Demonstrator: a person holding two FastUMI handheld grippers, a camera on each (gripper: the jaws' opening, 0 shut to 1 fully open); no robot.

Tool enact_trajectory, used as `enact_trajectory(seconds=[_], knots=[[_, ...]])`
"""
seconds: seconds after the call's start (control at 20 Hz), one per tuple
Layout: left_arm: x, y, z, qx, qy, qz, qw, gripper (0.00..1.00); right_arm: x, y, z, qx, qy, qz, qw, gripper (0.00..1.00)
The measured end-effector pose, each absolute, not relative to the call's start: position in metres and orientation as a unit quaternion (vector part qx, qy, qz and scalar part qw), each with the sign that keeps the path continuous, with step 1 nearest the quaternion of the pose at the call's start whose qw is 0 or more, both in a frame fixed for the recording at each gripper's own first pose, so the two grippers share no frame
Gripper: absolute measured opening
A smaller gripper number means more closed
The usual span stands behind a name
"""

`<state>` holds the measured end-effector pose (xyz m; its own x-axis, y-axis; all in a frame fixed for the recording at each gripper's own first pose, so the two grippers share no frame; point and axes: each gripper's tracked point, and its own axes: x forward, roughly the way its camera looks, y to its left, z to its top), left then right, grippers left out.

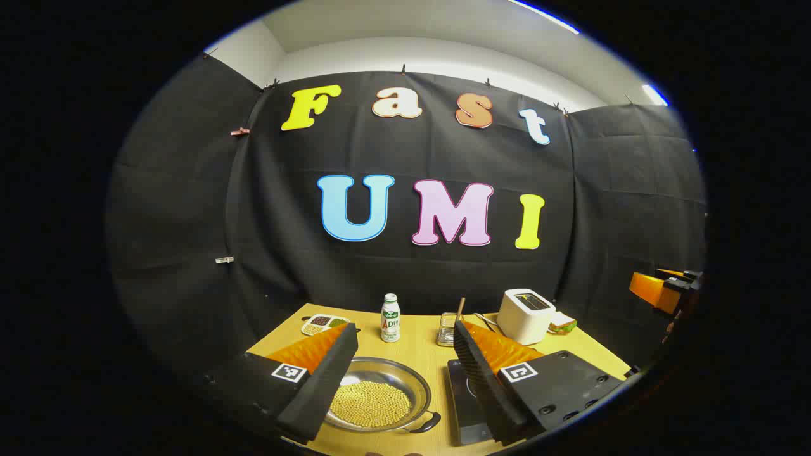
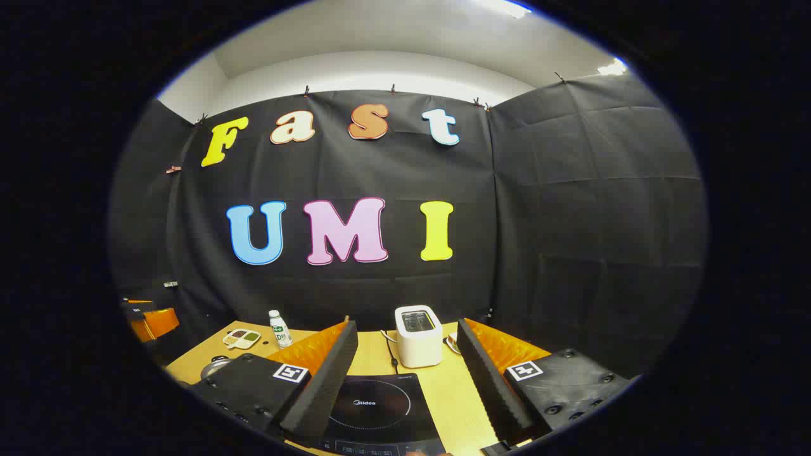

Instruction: First push the handle of the pot to place it horizontally, then grasp the pot with both hands and set it on the induction cooktop.

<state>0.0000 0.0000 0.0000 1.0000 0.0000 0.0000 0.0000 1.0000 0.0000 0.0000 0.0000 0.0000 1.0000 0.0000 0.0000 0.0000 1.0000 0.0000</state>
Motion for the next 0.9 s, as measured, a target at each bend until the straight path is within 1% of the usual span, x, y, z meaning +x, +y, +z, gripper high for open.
enact_trajectory(seconds=[0.25,0.3,0.35,0.4,0.65,0.9], knots=[[0.005,-0.009,-0.006,0.002,0.011,-0.001,1.0,0.95,0.009,0.0,-0.002,-0.008,0.0,0.014,1.0,0.97],[0.006,-0.011,-0.009,0.003,0.014,0.0,1.0,0.92,0.011,0.001,-0.003,-0.006,0.001,0.019,1.0,0.97],[0.006,-0.013,-0.011,0.003,0.017,0.002,1.0,0.95,0.013,-0.001,-0.005,-0.006,0.003,0.022,1.0,0.97],[0.008,-0.015,-0.013,0.002,0.018,0.004,1.0,0.95,0.015,-0.004,-0.008,-0.006,0.006,0.024,1.0,0.97],[0.012,-0.024,-0.023,0.004,0.027,0.008,1.0,0.95,0.026,-0.011,-0.023,-0.002,0.025,0.036,0.999,0.97],[0.011,-0.024,-0.034,-0.002,0.042,0.033,0.999,0.95,0.028,-0.013,-0.033,-0.006,0.036,0.066,0.997,0.98]])
